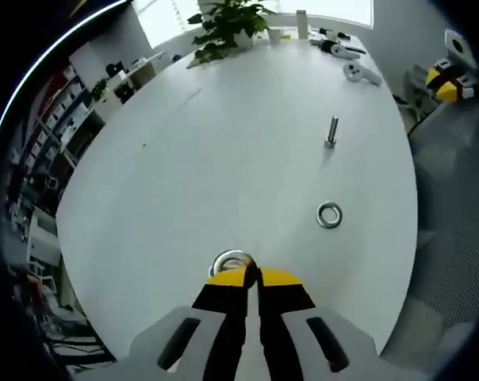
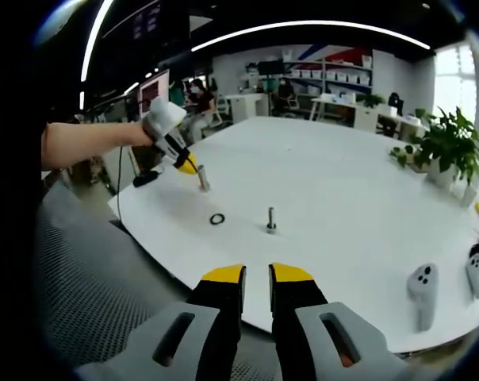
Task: Place the washer onto the threaded stud by aligning its center hole with the stud, sliding it down to the base, and recovering from edge contact or off-axis alignment until the washer reaches the visible bottom stop.
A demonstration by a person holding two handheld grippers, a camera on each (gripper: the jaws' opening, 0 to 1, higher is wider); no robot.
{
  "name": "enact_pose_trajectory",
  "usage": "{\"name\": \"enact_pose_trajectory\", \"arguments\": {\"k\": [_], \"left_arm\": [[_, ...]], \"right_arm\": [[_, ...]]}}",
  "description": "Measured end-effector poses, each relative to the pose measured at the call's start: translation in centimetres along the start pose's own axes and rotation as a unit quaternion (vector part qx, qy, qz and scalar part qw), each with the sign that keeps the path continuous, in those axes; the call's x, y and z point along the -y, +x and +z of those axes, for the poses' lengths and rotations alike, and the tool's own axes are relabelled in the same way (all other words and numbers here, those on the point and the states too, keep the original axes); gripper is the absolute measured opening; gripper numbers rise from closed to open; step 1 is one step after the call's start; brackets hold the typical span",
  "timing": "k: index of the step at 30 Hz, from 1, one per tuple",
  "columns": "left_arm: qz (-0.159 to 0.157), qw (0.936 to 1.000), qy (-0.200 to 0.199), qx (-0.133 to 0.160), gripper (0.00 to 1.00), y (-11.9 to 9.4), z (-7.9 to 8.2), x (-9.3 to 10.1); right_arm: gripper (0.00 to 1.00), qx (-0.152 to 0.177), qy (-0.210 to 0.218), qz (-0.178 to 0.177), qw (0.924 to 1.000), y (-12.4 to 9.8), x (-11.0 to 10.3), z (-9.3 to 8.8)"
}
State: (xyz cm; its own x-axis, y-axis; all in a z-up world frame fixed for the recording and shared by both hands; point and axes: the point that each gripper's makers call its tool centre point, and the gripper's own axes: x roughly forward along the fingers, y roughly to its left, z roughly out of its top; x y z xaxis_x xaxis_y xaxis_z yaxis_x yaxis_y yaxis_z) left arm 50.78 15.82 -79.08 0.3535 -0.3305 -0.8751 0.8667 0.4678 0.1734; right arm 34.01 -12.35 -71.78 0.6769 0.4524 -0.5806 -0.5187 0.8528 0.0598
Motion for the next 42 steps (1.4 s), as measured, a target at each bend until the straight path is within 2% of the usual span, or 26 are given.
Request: {"name": "enact_pose_trajectory", "arguments": {"k": [6, 7, 8, 9, 10, 11, 12, 14, 17, 18, 20, 22, 23, 24, 25, 26, 27, 29, 30, 31, 34, 35, 36, 37, 39, 42], "left_arm": [[-0.004, 1.0000, 0.001, -0.005, 0.01, 0.3, 0.0, -0.6], [-0.004, 1.0000, 0.002, -0.007, 0.01, 0.3, 0.0, -0.7], [-0.005, 1.0000, 0.004, -0.008, 0.01, 0.3, 0.0, -0.7], [-0.006, 1.0000, 0.003, -0.008, 0.01, 0.3, 0.0, -0.7], [-0.007, 0.9999, 0.003, -0.007, 0.01, 0.3, 0.1, -0.7], [-0.008, 1.0000, 0.003, -0.006, 0.01, 0.2, 0.1, -0.7], [-0.008, 0.9999, 0.004, -0.006, 0.01, 0.2, 0.1, -0.7], [-0.008, 0.9999, 0.007, -0.007, 0.01, 0.2, 0.1, -0.8], [-0.007, 0.9999, 0.006, -0.005, 0.01, 0.0, 0.0, -1.1], [-0.006, 1.0000, 0.006, -0.005, 0.01, -0.1, 0.0, -1.1], [-0.005, 1.0000, 0.006, -0.005, 0.01, -0.2, 0.0, -1.2], [-0.006, 1.0000, 0.007, -0.004, 0.01, -0.3, 0.0, -1.2], [-0.005, 0.9999, 0.008, -0.003, 0.01, -0.4, 0.1, -1.2], [-0.005, 0.9999, 0.009, -0.003, 0.01, -0.4, 0.0, -1.3], [-0.004, 1.0000, 0.007, -0.002, 0.01, -0.5, 0.1, -1.3], [-0.004, 1.0000, 0.006, 0.000, 0.01, -0.5, 0.0, -1.4], [-0.005, 1.0000, 0.005, 0.000, 0.01, -0.5, 0.0, -1.4], [-0.001, 1.0000, 0.006, -0.001, 0.01, -0.5, -0.2, -1.6], [-0.001, 1.0000, 0.007, -0.003, 0.01, -0.5, -0.3, -1.7], [-0.001, 1.0000, 0.007, -0.004, 0.01, -0.5, -0.4, -1.7], [-0.006, 1.0000, 0.005, -0.005, 0.01, -0.3, -0.6, -1.6], [-0.008, 0.9999, 0.004, -0.005, 0.01, -0.3, -0.7, -1.6], [-0.010, 0.9999, 0.004, -0.003, 0.01, -0.3, -0.6, -1.5], [-0.011, 0.9999, 0.003, -0.003, 0.01, -0.2, -0.6, -1.4], [-0.013, 0.9999, 0.004, -0.002, 0.01, -0.1, -0.6, -1.3], [-0.016, 0.9999, 0.000, 0.001, 0.01, 0.1, -0.4, -1.1]], "right_arm": [[0.14, -0.002, 0.000, 0.000, 1.0000, 0.0, 0.0, -0.1], [0.14, -0.020, -0.006, 0.011, 0.9997, 0.1, -0.4, -0.6], [0.15, -0.031, -0.023, 0.038, 0.9985, 0.2, -1.1, -0.8], [0.15, -0.043, -0.032, 0.093, 0.9942, 0.5, -2.1, -0.9], [0.16, -0.055, -0.023, 0.112, 0.9919, 0.6, -2.0, -0.7], [0.16, -0.055, -0.017, 0.107, 0.9926, 1.0, -1.2, -0.1], [0.16, -0.037, -0.035, 0.100, 0.9937, 1.6, -0.2, 1.6], [0.16, -0.026, -0.054, 0.129, 0.9898, 2.9, 0.0, 3.9], [0.16, 0.008, -0.010, 0.183, 0.9831, 6.5, -1.2, 8.6], [0.16, 0.017, 0.022, 0.214, 0.9764, 8.3, -2.3, 10.3], [0.15, 0.023, 0.080, 0.258, 0.9627, 10.9, -4.2, 12.5], [0.15, 0.023, 0.146, 0.283, 0.9478, 14.6, -5.7, 14.1], [0.14, 0.006, 0.214, 0.286, 0.9339, 17.0, -6.6, 14.6], [0.14, -0.002, 0.270, 0.304, 0.9138, 18.2, -7.7, 15.3], [0.13, 0.005, 0.327, 0.335, 0.8839, 19.9, -9.3, 16.5], [0.13, -0.005, 0.360, 0.339, 0.8692, 21.3, -9.9, 16.5], [0.13, -0.030, 0.392, 0.303, 0.8680, 24.1, -9.8, 15.2], [0.12, -0.050, 0.402, 0.274, 0.8726, 27.2, -9.8, 13.3], [0.10, -0.066, 0.417, 0.272, 0.8647, 27.9, -10.2, 12.8], [0.09, -0.063, 0.418, 0.286, 0.8600, 28.4, -11.0, 12.9], [0.08, -0.085, 0.412, 0.292, 0.8588, 29.3, -11.9, 11.9], [0.08, -0.082, 0.424, 0.301, 0.8501, 29.5, -12.3, 12.1], [0.09, -0.084, 0.443, 0.312, 0.8364, 29.4, -12.6, 12.4], [0.09, -0.083, 0.448, 0.312, 0.8338, 29.4, -12.6, 12.5], [0.09, -0.078, 0.445, 0.320, 0.8329, 29.6, -12.9, 12.8], [0.09, -0.087, 0.428, 0.332, 0.8365, 29.8, -13.8, 12.4]]}}
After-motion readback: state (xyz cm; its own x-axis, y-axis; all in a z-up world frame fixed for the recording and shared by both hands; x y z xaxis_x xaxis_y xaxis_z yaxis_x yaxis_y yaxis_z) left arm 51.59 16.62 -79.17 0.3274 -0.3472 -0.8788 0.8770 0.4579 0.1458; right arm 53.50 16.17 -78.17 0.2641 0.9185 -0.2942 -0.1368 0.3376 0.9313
